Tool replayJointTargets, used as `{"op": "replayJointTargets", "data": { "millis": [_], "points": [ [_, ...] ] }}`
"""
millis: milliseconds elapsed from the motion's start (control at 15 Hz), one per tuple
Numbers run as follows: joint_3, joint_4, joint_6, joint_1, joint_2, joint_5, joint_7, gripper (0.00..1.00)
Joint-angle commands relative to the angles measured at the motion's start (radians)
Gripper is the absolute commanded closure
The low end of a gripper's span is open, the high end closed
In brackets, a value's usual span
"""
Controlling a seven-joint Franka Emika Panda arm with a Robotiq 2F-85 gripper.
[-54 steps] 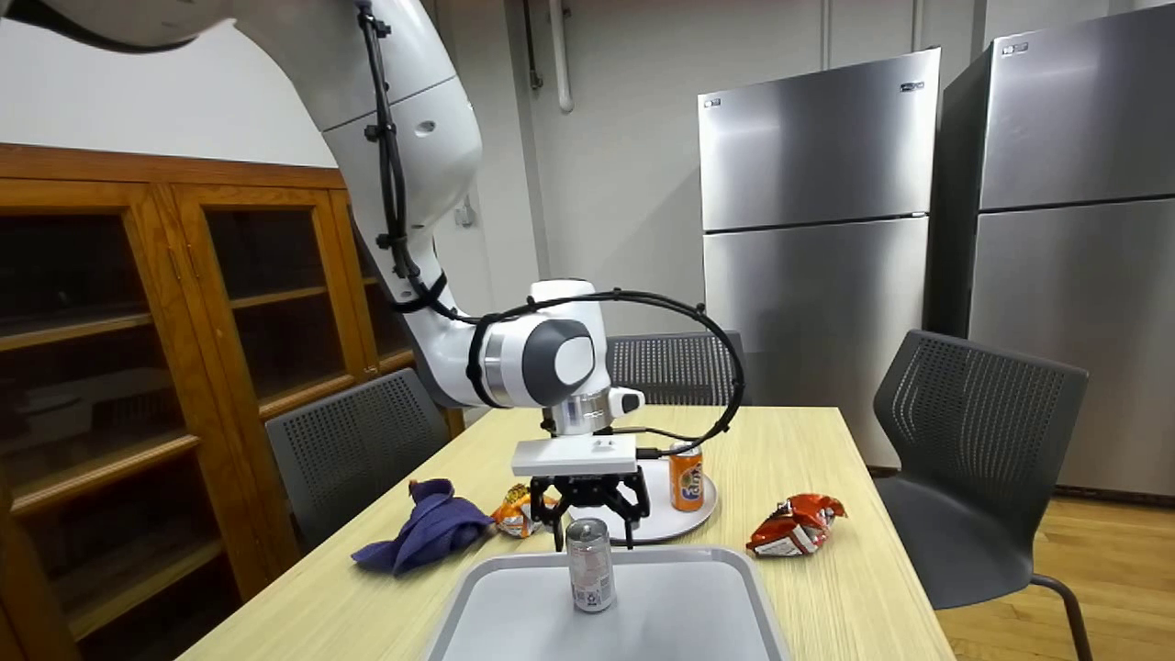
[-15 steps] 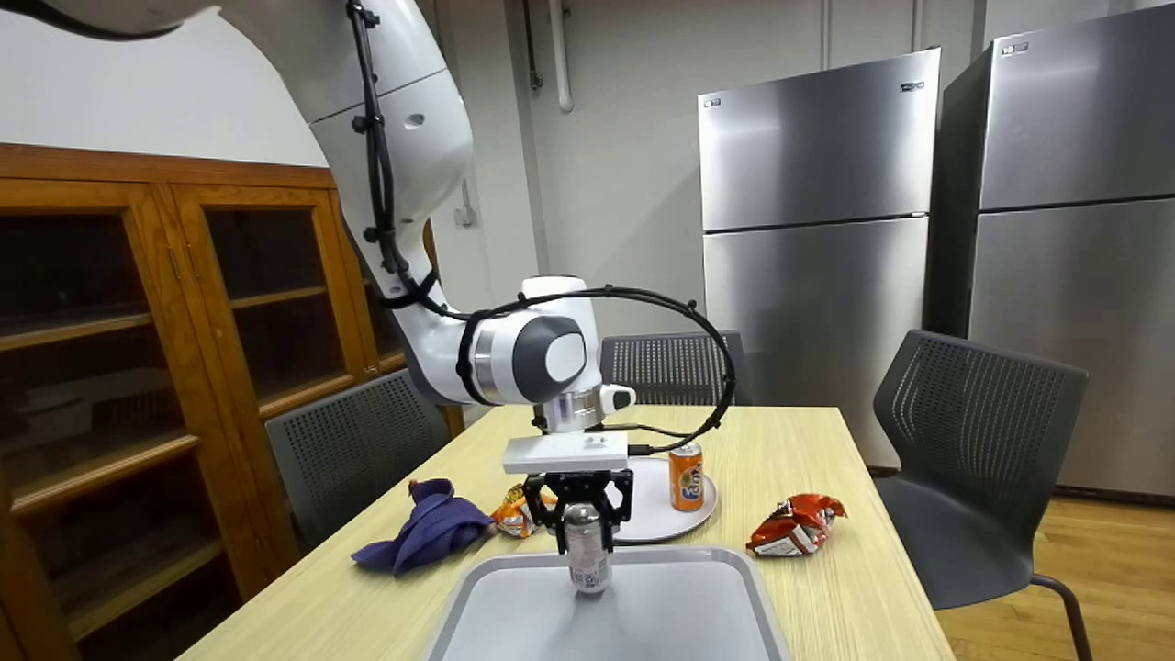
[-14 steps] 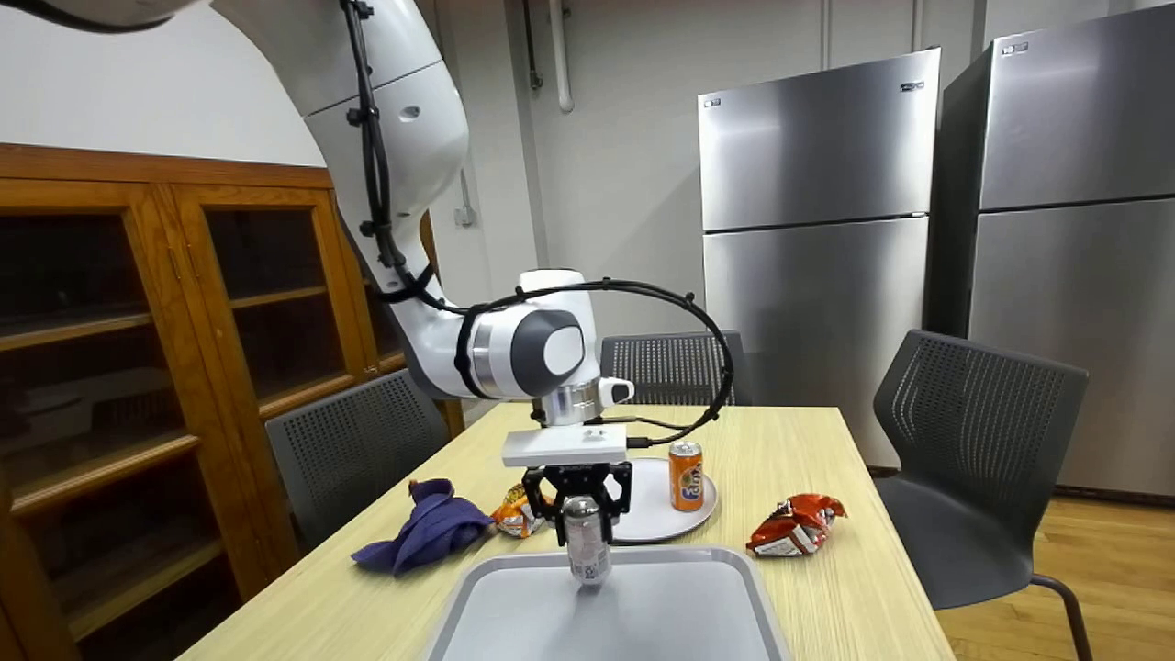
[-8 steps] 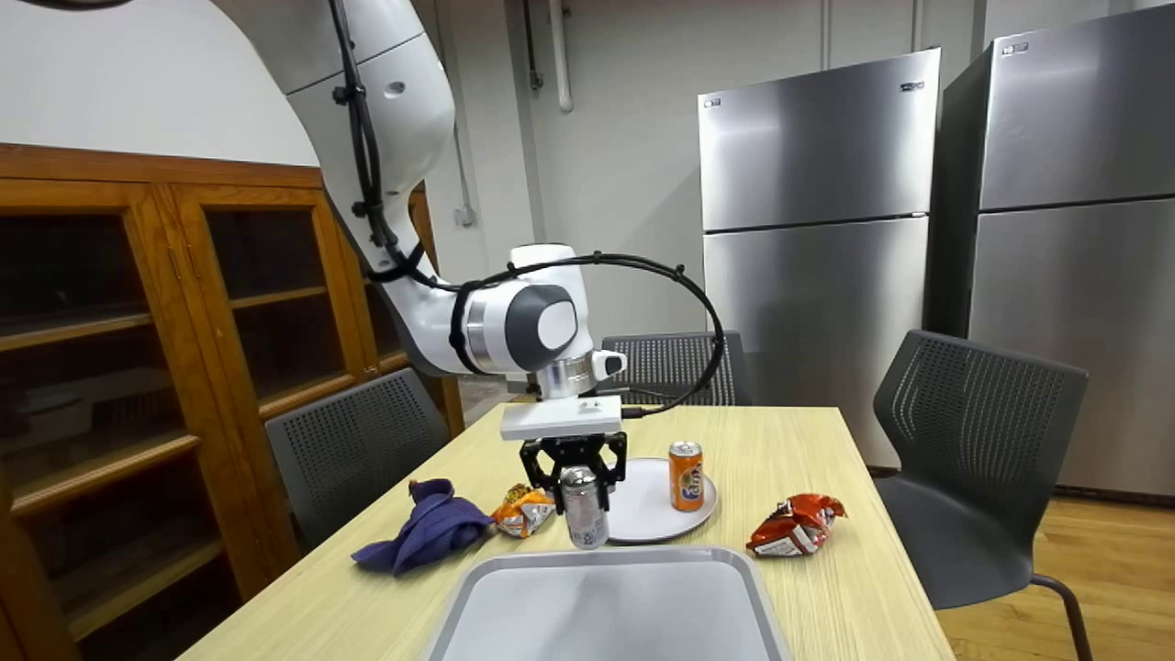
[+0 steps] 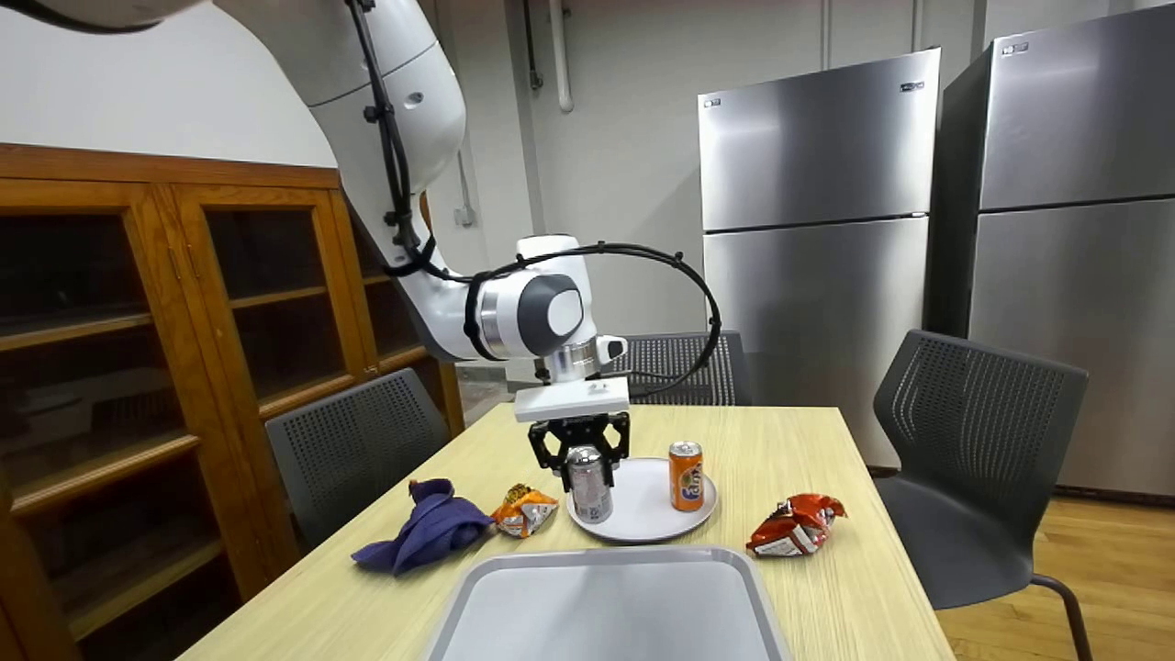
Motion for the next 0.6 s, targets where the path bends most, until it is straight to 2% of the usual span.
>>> {"op": "replayJointTargets", "data": {
  "millis": [0, 533],
  "points": [
    [0.011, 0.129, -0.076, 0.001, 0.071, -0.003, -0.030, 0.62],
    [0.012, 0.365, -0.228, 0.026, 0.225, -0.020, -0.021, 0.62]
  ]
}}
